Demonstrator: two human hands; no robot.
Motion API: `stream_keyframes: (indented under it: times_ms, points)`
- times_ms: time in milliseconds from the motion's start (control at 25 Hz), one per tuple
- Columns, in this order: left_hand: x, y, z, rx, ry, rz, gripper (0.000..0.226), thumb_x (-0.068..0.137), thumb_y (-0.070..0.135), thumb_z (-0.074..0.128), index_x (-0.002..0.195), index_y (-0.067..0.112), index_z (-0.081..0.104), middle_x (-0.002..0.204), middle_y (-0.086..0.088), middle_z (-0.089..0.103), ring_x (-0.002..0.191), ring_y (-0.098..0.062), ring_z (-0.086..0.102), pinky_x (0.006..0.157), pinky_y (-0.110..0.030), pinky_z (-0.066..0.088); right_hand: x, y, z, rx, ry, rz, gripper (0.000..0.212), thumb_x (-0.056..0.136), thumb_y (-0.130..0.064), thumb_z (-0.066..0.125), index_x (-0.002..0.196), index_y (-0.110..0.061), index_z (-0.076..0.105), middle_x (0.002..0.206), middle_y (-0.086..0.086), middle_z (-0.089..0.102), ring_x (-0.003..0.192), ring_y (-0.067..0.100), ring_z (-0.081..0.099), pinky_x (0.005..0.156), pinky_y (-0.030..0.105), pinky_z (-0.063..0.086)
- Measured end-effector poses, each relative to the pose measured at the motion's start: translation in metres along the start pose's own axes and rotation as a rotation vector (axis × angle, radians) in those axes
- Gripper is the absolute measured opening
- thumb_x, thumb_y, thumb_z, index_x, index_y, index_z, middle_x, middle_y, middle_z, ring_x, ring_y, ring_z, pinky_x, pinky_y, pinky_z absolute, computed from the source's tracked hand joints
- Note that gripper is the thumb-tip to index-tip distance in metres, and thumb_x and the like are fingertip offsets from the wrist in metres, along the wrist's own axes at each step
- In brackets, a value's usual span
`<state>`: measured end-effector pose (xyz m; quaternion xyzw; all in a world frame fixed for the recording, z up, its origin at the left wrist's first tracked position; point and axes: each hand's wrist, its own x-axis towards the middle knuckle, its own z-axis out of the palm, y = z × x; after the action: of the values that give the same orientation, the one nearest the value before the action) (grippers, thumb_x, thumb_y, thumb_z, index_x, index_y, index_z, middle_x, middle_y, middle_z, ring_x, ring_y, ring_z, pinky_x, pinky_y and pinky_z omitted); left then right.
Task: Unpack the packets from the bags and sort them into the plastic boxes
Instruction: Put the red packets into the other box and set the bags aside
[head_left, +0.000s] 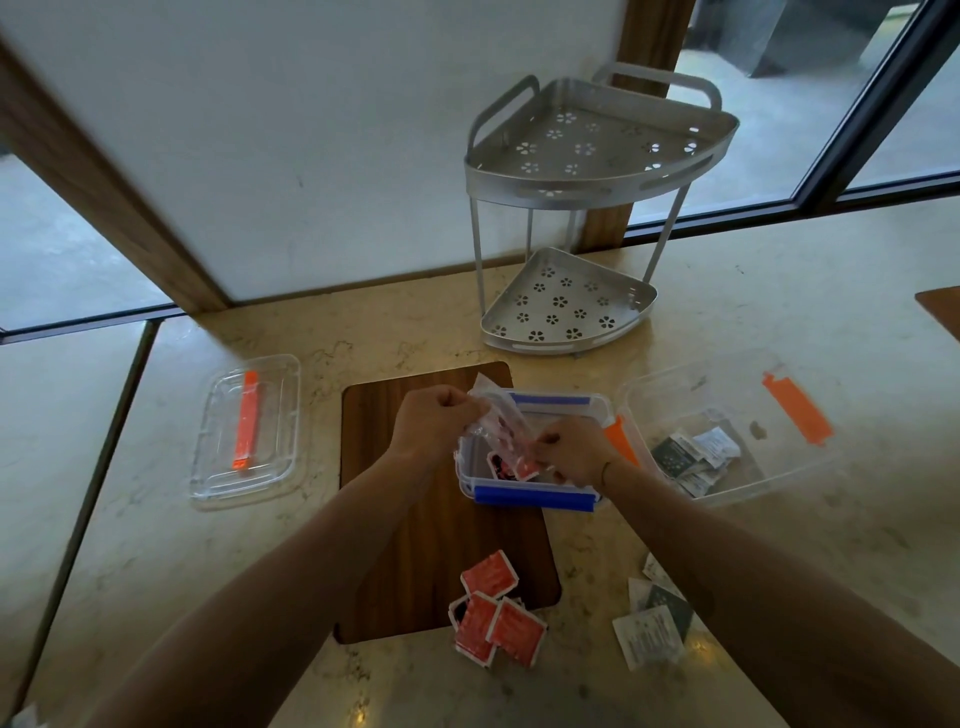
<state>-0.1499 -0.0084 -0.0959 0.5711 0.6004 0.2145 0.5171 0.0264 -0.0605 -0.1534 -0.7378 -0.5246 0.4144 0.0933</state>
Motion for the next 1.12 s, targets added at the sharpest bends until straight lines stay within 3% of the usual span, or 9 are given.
stream_keyframes:
  times_ms: [120,240,320,560,680,760,840,1000,1120]
  points:
    - [-0.001,0.013,0.000,0.031,0.018,0.063,0.015,0.086,0.024,0.070,0.074,0.016,0.067,0.079,-0.005,0.069,0.070,-0.012,0.061,0.067,-0.026,0.050,-0.004,-0.005,-0.005,0.106,-0.014,0.003,0.018,0.095,-0.026,0.054,0.085,-0.014,0.062,0.074,0.000,0.063,0.060,0.008,0.058,0.050,0.014,0.045]
    - [-0.001,0.018,0.000,0.067,0.028,0.088,0.016,0.086,0.023,0.070,0.073,0.017,0.065,0.079,-0.005,0.068,0.070,-0.013,0.061,0.066,-0.026,0.050,-0.004,-0.004,-0.007,0.022,-0.008,-0.026,0.024,0.095,-0.028,0.052,0.098,-0.006,0.064,0.092,0.016,0.070,0.075,0.023,0.064,0.078,0.035,0.056]
    - [-0.001,0.017,0.000,0.076,0.041,0.087,0.014,0.086,0.024,0.070,0.075,0.017,0.066,0.079,-0.004,0.068,0.070,-0.013,0.061,0.065,-0.025,0.049,-0.005,-0.001,-0.008,0.034,-0.006,-0.028,0.025,0.095,-0.030,0.053,0.100,-0.008,0.064,0.096,0.019,0.070,0.075,0.023,0.061,0.083,0.039,0.056]
    - [-0.008,0.005,-0.006,0.066,0.097,0.065,0.012,0.089,0.024,0.067,0.077,0.019,0.066,0.080,-0.002,0.068,0.070,-0.013,0.061,0.068,-0.029,0.051,-0.021,0.000,-0.014,0.213,0.083,0.007,0.030,0.096,-0.030,0.052,0.102,-0.003,0.065,0.075,0.005,0.063,0.060,0.011,0.056,0.058,0.021,0.048]
    - [-0.012,-0.001,-0.009,0.048,0.111,0.058,0.010,0.091,0.021,0.063,0.082,0.019,0.066,0.082,-0.003,0.068,0.071,-0.014,0.062,0.064,-0.027,0.049,-0.031,-0.003,-0.021,0.350,0.143,0.012,0.025,0.095,-0.029,0.054,0.098,-0.007,0.066,0.082,0.007,0.067,0.070,0.020,0.064,0.071,0.031,0.058]
    - [-0.016,-0.001,-0.007,0.020,0.085,0.059,0.009,0.093,0.018,0.061,0.084,0.018,0.065,0.085,-0.006,0.069,0.070,-0.014,0.062,0.063,-0.025,0.048,-0.039,-0.005,-0.029,0.578,0.171,0.072,0.017,0.093,-0.027,0.057,0.093,-0.011,0.064,0.091,0.011,0.069,0.083,0.028,0.069,0.083,0.043,0.059]
    - [-0.021,0.003,0.000,-0.042,0.058,0.048,0.008,0.092,0.015,0.061,0.086,0.015,0.066,0.088,-0.008,0.070,0.073,-0.015,0.063,0.063,-0.025,0.049,-0.050,-0.005,-0.041,0.845,0.179,0.130,0.015,0.093,-0.024,0.059,0.096,-0.009,0.062,0.105,0.016,0.068,0.095,0.033,0.068,0.086,0.048,0.057]
    - [-0.031,0.021,0.026,-0.241,-0.067,-0.046,0.007,0.090,0.011,0.063,0.095,0.007,0.067,0.091,-0.010,0.070,0.073,-0.015,0.064,0.056,-0.022,0.049,-0.081,0.006,-0.073,1.139,0.261,0.107,0.022,0.091,-0.016,0.062,0.107,0.000,0.059,0.105,0.018,0.068,0.088,0.030,0.069,0.076,0.040,0.059]
    - [-0.041,0.031,0.053,-0.256,-0.199,-0.067,0.018,0.086,0.020,0.069,0.100,0.008,0.067,0.097,-0.013,0.071,0.076,-0.018,0.067,0.064,-0.028,0.053,-0.106,0.028,-0.096,1.213,0.397,0.060,0.017,0.087,-0.005,0.065,0.103,-0.003,0.060,0.097,0.016,0.069,0.080,0.026,0.068,0.067,0.033,0.058]
